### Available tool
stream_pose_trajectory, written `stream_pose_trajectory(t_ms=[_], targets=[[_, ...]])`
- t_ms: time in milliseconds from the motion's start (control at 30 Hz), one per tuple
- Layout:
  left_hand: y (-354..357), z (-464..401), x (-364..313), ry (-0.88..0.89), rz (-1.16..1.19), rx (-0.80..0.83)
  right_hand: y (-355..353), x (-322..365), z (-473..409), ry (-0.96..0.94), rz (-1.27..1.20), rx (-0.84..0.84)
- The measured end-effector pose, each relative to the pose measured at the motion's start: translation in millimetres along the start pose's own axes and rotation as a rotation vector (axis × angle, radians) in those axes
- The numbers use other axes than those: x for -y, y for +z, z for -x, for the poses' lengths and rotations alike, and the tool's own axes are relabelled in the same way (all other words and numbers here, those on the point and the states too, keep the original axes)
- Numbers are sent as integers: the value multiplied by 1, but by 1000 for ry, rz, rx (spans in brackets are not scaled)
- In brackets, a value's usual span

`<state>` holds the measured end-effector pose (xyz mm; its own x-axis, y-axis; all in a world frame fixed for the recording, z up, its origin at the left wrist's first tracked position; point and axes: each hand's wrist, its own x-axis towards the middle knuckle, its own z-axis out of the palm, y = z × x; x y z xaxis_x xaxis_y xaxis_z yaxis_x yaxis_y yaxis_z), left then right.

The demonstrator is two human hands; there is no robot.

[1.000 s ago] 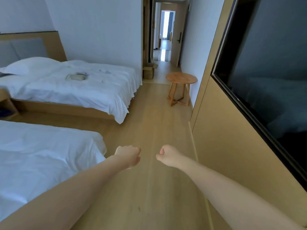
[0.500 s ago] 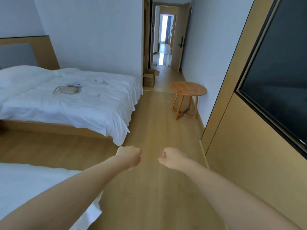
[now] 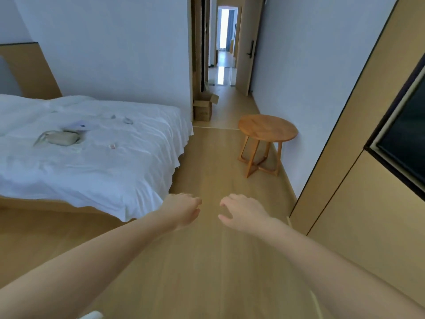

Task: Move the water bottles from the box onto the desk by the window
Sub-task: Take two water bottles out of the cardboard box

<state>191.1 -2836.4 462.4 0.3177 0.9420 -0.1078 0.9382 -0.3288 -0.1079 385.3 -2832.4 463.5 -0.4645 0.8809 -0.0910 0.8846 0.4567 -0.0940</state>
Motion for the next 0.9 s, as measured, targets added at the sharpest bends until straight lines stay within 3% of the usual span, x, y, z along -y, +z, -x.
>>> stream_pose_trajectory(t_ms=[367,567,733,900], targets=[[-20,-260,111,-160,53,-57,-62,-113,-267,-50,-2,17],[-2,-405,179,-130,48,-64,-54,-164,-414,-39,59,27],[-34,-542,255,-115,52,-142,-89,-211,-554,42,33,-8],[-61,-662,290,-70,43,-88,-109,-254,-658,121,-27,-46]])
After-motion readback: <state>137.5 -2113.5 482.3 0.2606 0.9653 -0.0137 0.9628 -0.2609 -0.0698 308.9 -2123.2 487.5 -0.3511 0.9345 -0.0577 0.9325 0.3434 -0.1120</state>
